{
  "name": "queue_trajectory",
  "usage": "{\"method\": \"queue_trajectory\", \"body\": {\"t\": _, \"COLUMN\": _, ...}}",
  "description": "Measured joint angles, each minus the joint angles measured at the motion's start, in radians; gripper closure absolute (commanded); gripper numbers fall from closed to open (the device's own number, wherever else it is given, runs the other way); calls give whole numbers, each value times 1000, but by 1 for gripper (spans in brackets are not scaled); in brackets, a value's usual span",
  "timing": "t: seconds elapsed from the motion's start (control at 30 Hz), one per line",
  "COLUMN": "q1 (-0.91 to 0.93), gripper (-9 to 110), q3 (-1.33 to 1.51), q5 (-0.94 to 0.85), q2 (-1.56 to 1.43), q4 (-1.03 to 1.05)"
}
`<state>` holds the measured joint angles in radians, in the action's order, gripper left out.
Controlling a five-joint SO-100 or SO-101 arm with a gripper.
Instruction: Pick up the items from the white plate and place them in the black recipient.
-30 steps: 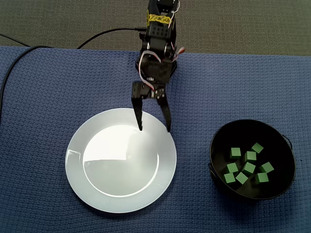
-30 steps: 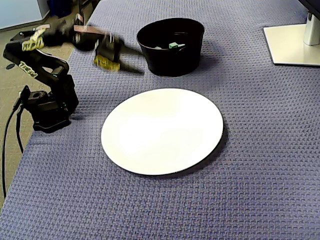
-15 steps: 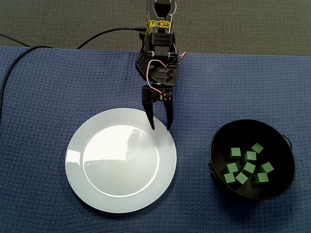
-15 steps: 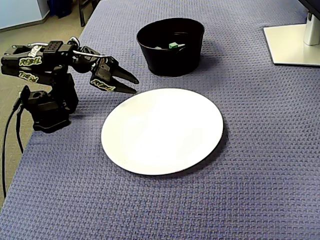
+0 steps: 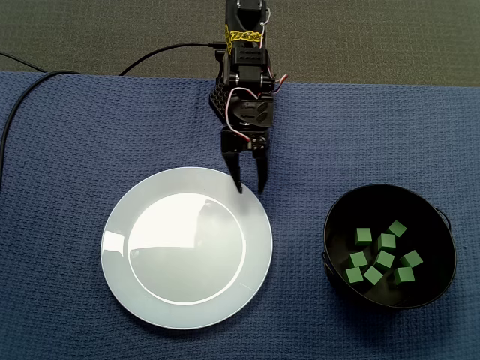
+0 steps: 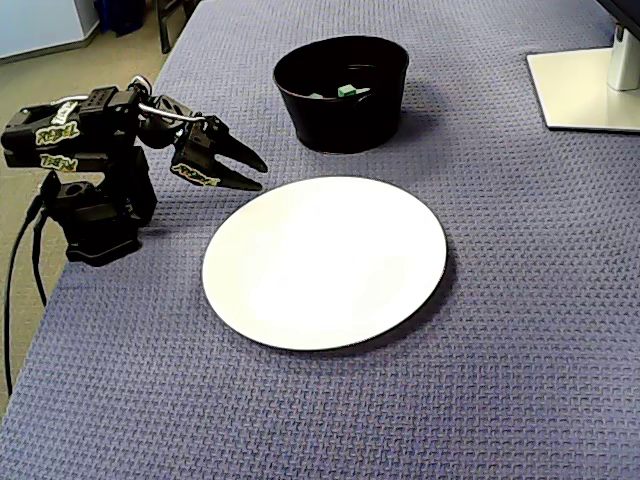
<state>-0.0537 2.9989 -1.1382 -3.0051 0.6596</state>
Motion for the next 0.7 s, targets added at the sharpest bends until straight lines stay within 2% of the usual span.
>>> {"method": "queue_trajectory", "body": {"t": 0.13, "q1": -38, "gripper": 90, "q3": 0, "q5": -9, "q2": -71, "q4": 130}}
{"method": "queue_trajectory", "body": {"t": 0.47, "q1": -63, "gripper": 94, "q3": 0, "q5": -192, "q2": -170, "q4": 598}}
{"method": "queue_trajectory", "body": {"t": 0.57, "q1": -104, "gripper": 94, "q3": -2, "q5": -267, "q2": -172, "q4": 684}}
{"method": "queue_trajectory", "body": {"t": 0.7, "q1": -107, "gripper": 94, "q3": -15, "q5": -342, "q2": -173, "q4": 695}}
